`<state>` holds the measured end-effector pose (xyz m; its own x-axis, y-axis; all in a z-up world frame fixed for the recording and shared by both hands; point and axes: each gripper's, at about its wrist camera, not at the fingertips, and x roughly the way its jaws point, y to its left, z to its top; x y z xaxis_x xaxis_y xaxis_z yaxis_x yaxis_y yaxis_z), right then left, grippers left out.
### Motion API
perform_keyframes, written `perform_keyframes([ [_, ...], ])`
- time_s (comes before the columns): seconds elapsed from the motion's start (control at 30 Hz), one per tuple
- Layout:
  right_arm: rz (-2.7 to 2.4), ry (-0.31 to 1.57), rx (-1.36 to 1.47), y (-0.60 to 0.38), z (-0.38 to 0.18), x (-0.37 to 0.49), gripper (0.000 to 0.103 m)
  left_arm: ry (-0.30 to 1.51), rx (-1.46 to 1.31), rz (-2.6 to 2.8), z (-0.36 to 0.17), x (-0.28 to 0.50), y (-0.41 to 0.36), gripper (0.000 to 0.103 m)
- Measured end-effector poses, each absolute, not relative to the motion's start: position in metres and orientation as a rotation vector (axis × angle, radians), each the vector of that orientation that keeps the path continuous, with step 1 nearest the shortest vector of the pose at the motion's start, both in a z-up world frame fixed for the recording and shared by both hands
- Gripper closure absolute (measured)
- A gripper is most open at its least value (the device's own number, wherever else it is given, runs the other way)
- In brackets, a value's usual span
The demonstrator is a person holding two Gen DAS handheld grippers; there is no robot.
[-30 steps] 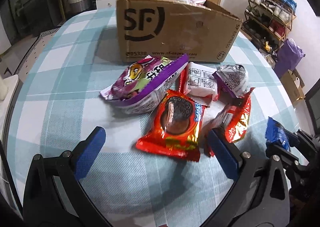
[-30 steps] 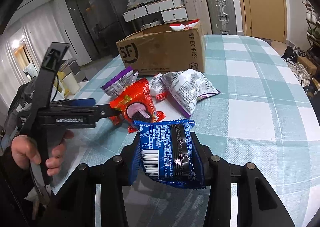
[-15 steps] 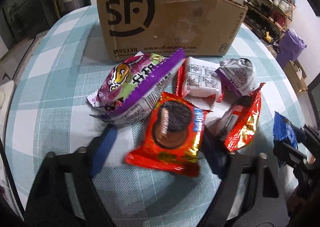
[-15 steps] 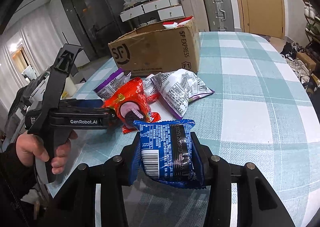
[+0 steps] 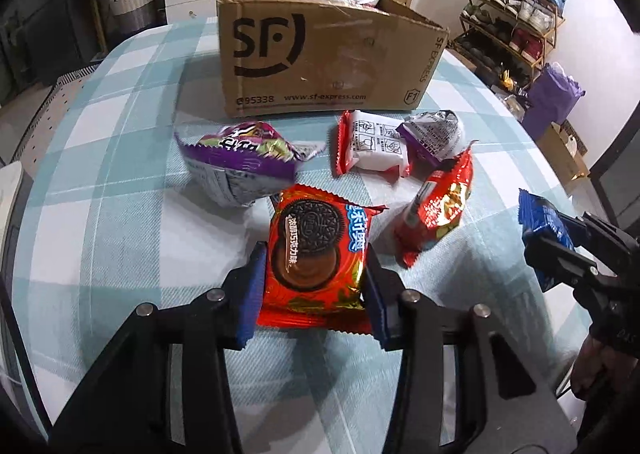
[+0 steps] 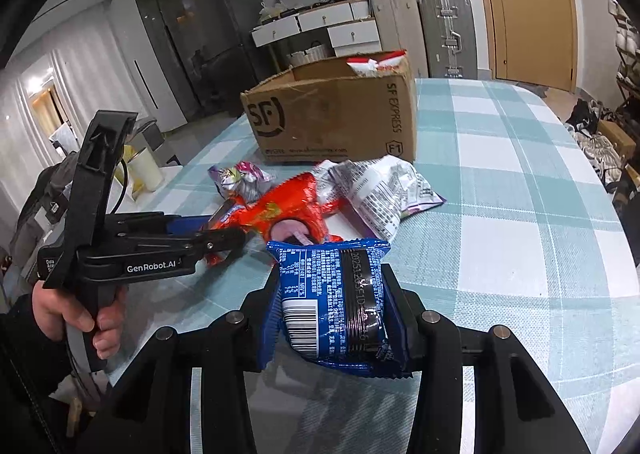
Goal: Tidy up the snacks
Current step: 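Lift the blue Oreo pack with the right gripper while the left gripper grasps the orange Oreo pack, then carry both Oreo packs over the cardboard box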
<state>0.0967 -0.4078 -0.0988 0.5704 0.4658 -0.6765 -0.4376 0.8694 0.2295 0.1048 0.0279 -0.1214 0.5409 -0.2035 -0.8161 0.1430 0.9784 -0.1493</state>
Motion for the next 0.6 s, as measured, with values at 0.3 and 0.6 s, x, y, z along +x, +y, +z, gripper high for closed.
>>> perform_keyframes([
  [0.3,0.545,0.751,0.008,-0.395,-0.075,0.073,0.058,0.942,-0.093,-0.217,-0.106,0.074,0.039,0.062],
  [0.6,0.558,0.707,-0.016,-0.384,-0.052,0.054,0.058,0.885,-0.114,-0.256,-0.078,0.049,0.043,0.062],
])
